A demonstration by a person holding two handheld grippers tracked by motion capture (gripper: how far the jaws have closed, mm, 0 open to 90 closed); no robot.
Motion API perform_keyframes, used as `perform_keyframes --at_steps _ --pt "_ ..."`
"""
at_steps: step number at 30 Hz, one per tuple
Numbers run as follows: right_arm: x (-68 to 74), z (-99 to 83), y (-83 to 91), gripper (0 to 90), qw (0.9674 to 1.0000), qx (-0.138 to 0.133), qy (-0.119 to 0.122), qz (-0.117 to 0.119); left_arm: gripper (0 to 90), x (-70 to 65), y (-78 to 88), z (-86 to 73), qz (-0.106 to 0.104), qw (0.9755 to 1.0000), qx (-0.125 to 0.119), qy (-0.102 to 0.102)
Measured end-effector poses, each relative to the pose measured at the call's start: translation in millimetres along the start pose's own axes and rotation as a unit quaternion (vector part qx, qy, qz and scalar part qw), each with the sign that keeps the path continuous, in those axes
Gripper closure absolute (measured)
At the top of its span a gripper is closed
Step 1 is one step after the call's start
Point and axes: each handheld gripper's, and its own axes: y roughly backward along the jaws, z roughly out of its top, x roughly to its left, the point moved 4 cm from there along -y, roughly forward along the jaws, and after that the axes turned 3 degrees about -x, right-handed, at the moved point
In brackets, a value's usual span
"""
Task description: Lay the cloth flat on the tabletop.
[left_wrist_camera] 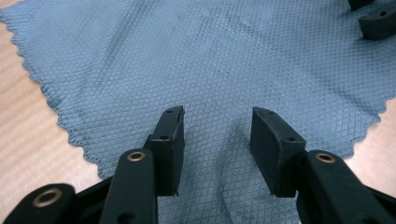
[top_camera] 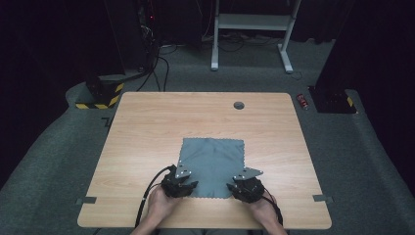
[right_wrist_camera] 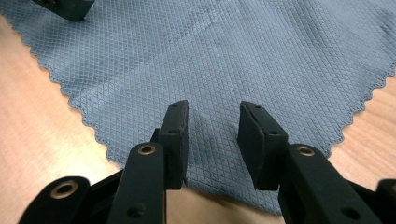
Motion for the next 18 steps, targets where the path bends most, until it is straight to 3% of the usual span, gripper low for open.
perform_keyframes --at_steps 3,4,5,6,7,9,10,11,12,13,18 --pt "-1.1 1.1 0.6 62.5 0.9999 0.007 0.000 0.013 52.4 0.8 0.4 0.3 -0.013 0.9999 0.003 0.009" --pt "-8.5 3.3 1.3 62.8 0.9997 -0.004 -0.016 0.018 49.1 6.9 -0.7 2.3 -0.002 0.9999 -0.005 0.011" --pt "-8.5 3.3 1.3 62.8 0.9997 -0.004 -0.016 0.018 48.7 6.9 -0.7 2.3 -0.002 0.9999 -0.005 0.011" --pt "-13.2 4.6 2.1 63.1 0.9995 -0.012 -0.025 0.013 48.7 12.5 -1.4 4.6 0.007 0.9997 -0.018 0.018" --pt "-32.9 8.8 4.5 63.9 0.9979 -0.037 -0.053 -0.007 46.3 22.3 -3.3 7.8 0.017 0.9988 -0.029 0.035" --pt "-40.2 10.0 4.6 64.3 0.9973 -0.040 -0.060 -0.017 45.3 29.0 -4.0 9.7 0.025 0.9982 -0.034 0.043" --pt "-58.6 13.8 5.1 64.4 0.9950 -0.045 -0.078 -0.042 44.8 32.4 -4.7 10.9 0.032 0.9975 -0.041 0.048" --pt "-58.6 13.8 5.1 64.4 0.9950 -0.045 -0.078 -0.042 44.8 35.9 -5.1 11.5 0.039 0.9973 -0.041 0.047" --pt "-73.0 17.2 3.8 66.4 0.9932 -0.044 -0.086 -0.065 43.9 38.1 -6.0 11.8 0.043 0.9969 -0.041 0.052" --pt "-78.7 19.1 2.1 68.2 0.9922 -0.040 -0.092 -0.074 43.9 40.7 -6.6 11.8 0.048 0.9969 -0.041 0.047" --pt "-97.3 30.4 -16.3 78.1 0.9894 -0.023 -0.116 -0.084 43.2 44.5 -13.0 5.7 0.063 0.9962 -0.033 0.049"
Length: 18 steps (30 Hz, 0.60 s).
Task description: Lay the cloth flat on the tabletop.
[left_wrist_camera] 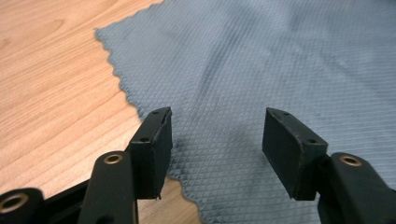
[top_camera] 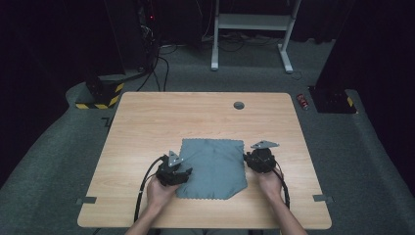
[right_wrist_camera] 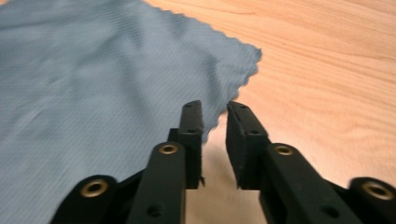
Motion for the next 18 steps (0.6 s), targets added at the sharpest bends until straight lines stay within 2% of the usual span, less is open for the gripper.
perform_keyframes --at_steps 6,9,13,15,17,18 --pt "2.9 12.3 -18.7 80.9 1.0000 0.002 0.005 -0.006 42.0 1.2 -1.3 -2.4 -0.003 1.0000 -0.006 0.006" --pt "2.3 16.8 -32.7 83.0 0.9996 0.019 0.015 -0.013 41.6 2.9 -2.2 -2.2 -0.009 0.9999 -0.008 0.002" --pt "-3.5 16.6 -37.2 86.7 0.9998 0.010 0.008 -0.012 42.8 3.4 -4.4 -1.5 -0.007 0.9998 -0.016 0.003" --pt "-10.0 17.4 -39.2 87.9 0.9996 0.003 0.014 -0.022 43.7 4.3 -7.6 0.7 -0.007 0.9998 -0.018 0.002" --pt "-11.7 19.5 -40.5 87.9 0.9995 0.008 0.015 -0.027 43.8 5.5 -12.8 5.7 -0.008 0.9999 -0.013 0.003" --pt "-14.0 24.8 -44.4 86.2 0.9986 0.016 0.022 -0.046 43.8 6.8 -18.3 10.5 -0.006 0.9999 -0.013 0.004"
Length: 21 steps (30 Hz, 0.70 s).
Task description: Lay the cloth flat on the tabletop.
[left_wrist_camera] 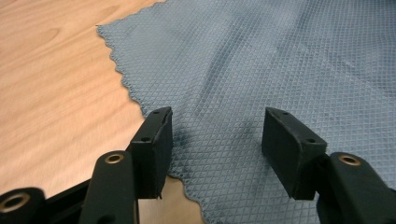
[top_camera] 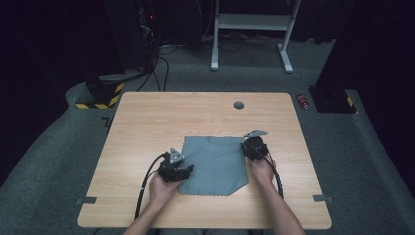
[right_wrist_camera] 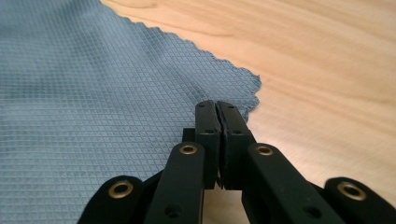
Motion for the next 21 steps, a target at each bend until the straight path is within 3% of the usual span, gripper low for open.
perform_keyframes --at_steps 4,8,10,11,12,16,17,21 --pt "-2.8 5.3 -2.6 81.2 0.9999 0.008 -0.006 -0.011 43.0 1.4 -5.1 6.3 0.003 0.9999 0.013 0.005" --pt "11.6 1.3 19.8 77.3 0.9990 -0.029 0.003 0.033 42.2 -0.4 3.3 3.2 -0.001 1.0000 0.004 0.003" --pt "25.4 -8.1 32.7 74.2 0.9979 -0.020 0.025 0.056 41.2 -1.1 10.3 -1.3 -0.006 1.0000 0.002 0.006" --pt "25.4 -8.1 32.7 74.2 0.9979 -0.020 0.025 0.056 41.2 -1.7 14.0 -3.9 -0.008 0.9999 0.000 0.006" --pt "36.7 -21.1 44.1 71.7 0.9964 -0.012 0.051 0.067 40.5 -2.1 20.4 -9.3 -0.009 1.0000 -0.001 0.003" --pt "46.4 -40.2 56.6 68.1 0.9951 0.000 0.056 0.081 39.8 -1.5 28.6 -21.4 -0.004 1.0000 0.005 -0.001" --pt "49.8 -49.5 61.1 66.2 0.9952 0.004 0.059 0.078 39.2 -0.3 31.8 -26.4 -0.004 1.0000 -0.004 0.007" --pt "51.7 -56.2 63.1 66.7 0.9950 -0.002 0.063 0.077 38.7 -0.9 32.7 -27.5 0.002 1.0000 -0.004 0.004"
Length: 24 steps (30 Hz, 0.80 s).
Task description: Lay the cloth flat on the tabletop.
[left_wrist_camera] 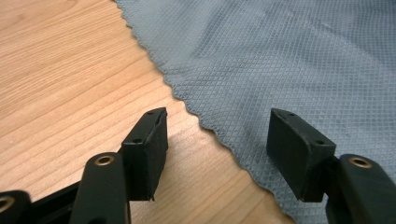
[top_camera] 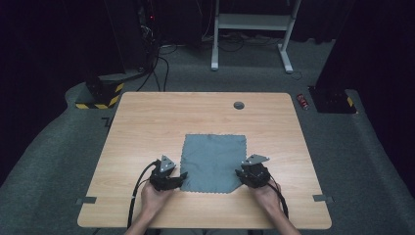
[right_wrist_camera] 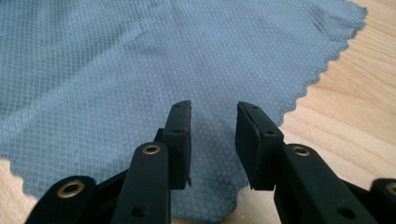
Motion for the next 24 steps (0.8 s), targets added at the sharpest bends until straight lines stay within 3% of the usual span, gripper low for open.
perform_keyframes --at_steps 5,6,8,14,20,24 --pt "-0.1 0.5 -0.3 76.6 0.9999 0.002 0.005 0.016 35.8 0.2 0.1 -0.4 0.004 1.0000 0.002 0.004" --pt "2.6 1.1 -0.4 82.9 0.9997 0.004 0.015 0.020 35.5 0.1 0.3 -0.6 0.005 1.0000 0.003 0.005" --pt "4.1 2.3 -0.8 86.7 0.9995 0.007 0.026 0.018 35.0 -0.2 0.5 -0.9 0.007 0.9999 0.003 0.007" --pt "2.6 8.3 -2.8 88.8 0.9994 0.015 0.026 0.015 34.7 -0.4 0.5 -1.0 0.007 0.9999 0.003 0.009" --pt "3.0 39.3 1.7 88.9 0.9994 -0.010 0.022 0.025 34.6 -0.4 0.5 -1.0 0.007 0.9999 0.004 0.009" --pt "2.7 66.0 -16.1 88.8 0.9993 -0.001 0.013 0.035 34.6 -0.4 0.5 -1.0 0.007 0.9999 0.004 0.009"
